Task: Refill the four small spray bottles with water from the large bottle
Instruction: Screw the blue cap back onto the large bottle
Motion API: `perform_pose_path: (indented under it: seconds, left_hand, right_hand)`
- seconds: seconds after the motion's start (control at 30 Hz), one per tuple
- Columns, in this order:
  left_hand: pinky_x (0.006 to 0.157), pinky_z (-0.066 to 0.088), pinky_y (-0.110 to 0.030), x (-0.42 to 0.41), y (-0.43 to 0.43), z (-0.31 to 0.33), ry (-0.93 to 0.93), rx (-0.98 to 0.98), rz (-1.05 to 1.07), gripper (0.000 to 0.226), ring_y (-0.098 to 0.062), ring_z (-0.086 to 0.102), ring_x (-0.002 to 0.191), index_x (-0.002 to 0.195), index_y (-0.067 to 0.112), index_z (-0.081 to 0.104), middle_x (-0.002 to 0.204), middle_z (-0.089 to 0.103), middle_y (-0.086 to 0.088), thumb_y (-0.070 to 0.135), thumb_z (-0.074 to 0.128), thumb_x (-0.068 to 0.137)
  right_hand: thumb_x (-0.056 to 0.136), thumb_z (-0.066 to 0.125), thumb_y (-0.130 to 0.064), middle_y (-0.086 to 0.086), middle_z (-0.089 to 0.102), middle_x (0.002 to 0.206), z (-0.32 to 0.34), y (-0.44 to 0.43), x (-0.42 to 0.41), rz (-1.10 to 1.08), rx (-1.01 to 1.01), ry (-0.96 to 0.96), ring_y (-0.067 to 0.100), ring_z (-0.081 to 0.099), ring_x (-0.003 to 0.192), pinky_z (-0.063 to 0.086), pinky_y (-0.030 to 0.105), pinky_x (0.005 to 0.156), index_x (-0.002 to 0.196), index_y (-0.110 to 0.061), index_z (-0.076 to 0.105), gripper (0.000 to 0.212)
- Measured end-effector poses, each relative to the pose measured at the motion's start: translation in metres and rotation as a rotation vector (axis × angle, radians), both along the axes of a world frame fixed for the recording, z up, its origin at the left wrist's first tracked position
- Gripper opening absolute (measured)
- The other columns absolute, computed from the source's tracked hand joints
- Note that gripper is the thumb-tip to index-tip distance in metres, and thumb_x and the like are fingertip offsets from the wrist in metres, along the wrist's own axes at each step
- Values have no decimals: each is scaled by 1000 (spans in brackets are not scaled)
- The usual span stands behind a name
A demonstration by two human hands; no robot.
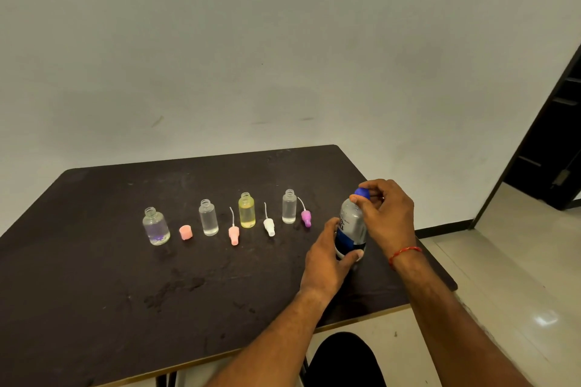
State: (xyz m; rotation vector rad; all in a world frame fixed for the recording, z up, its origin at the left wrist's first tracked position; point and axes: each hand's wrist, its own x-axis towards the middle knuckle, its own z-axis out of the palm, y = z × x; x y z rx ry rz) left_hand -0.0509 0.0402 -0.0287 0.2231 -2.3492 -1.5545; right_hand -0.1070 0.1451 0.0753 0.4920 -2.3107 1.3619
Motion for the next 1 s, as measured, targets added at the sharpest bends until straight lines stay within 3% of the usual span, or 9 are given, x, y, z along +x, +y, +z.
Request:
perform_pose_path:
  seconds: [0.13, 0.23, 0.33, 0.43, 0.63, 0.77, 0.87, 1.0]
  left_hand:
    - [109, 45, -26, 0, 0, 1, 7, 5, 2, 70, 5, 48, 126, 139, 44, 40, 140, 56, 19, 35, 81, 83]
    - [110, 41, -24, 0, 0, 2, 6, 0, -1, 71, 6, 45, 128, 142, 41, 39, 143, 54, 18, 35, 80, 84]
    - [110, 40, -23, 0, 0, 2, 8, 5, -2, 75, 6, 42, 128, 146, 38, 38, 145, 53, 16, 34, 80, 84]
    - [110, 42, -25, 0, 0, 2, 5, -2, 2, 74, 3, 45, 130, 145, 40, 38, 144, 54, 15, 35, 80, 84]
    - [111, 46, -32, 0, 0, 3, 9, 4, 6, 73, 0, 50, 130, 141, 44, 39, 141, 55, 18, 37, 81, 82]
    - [113, 45, -33, -1, 0, 3, 5, 8, 1, 73, -2, 48, 133, 142, 43, 39, 143, 54, 18, 35, 81, 83]
    - [114, 42, -30, -1, 0, 4, 1, 2, 0, 76, -2, 46, 134, 146, 39, 37, 146, 52, 15, 35, 80, 84]
    - [114, 44, -34, 0, 1, 3, -5, 15, 9, 76, -6, 48, 136, 145, 39, 38, 145, 53, 16, 36, 81, 83]
  right_hand:
    - [80, 77, -31, -4, 64, 105, 4, 1, 2, 1, 20, -41, 10, 61, 92, 52, 21, 83, 111, -19, 64, 36]
    - [86, 71, -19, -11, 57, 117, 4, 5, 4, 111, 26, -56, 6, 56, 103, 45, 16, 87, 130, -23, 57, 46]
    - [91, 64, -8, -6, 64, 116, 1, 8, 4, 121, 35, -53, 10, 59, 107, 51, 26, 95, 116, -24, 67, 30]
    - [87, 69, -11, -3, 66, 107, 2, 4, 2, 61, 33, -35, 13, 61, 98, 53, 29, 91, 106, -20, 70, 21]
    - [80, 77, -26, -1, 64, 105, 4, -1, 0, -7, 38, -66, 14, 62, 93, 50, 21, 83, 107, -20, 65, 30]
    - [85, 73, -16, -8, 57, 118, 5, 4, 3, 99, 53, -85, 8, 55, 105, 48, 26, 93, 129, -23, 57, 47]
    - [88, 68, -7, -1, 64, 119, 2, 7, 4, 101, 44, -88, 13, 59, 107, 51, 32, 98, 119, -22, 65, 35]
    - [82, 76, -21, -1, 65, 103, 2, 3, 1, 9, 21, -72, 13, 62, 92, 55, 28, 86, 106, -20, 65, 27]
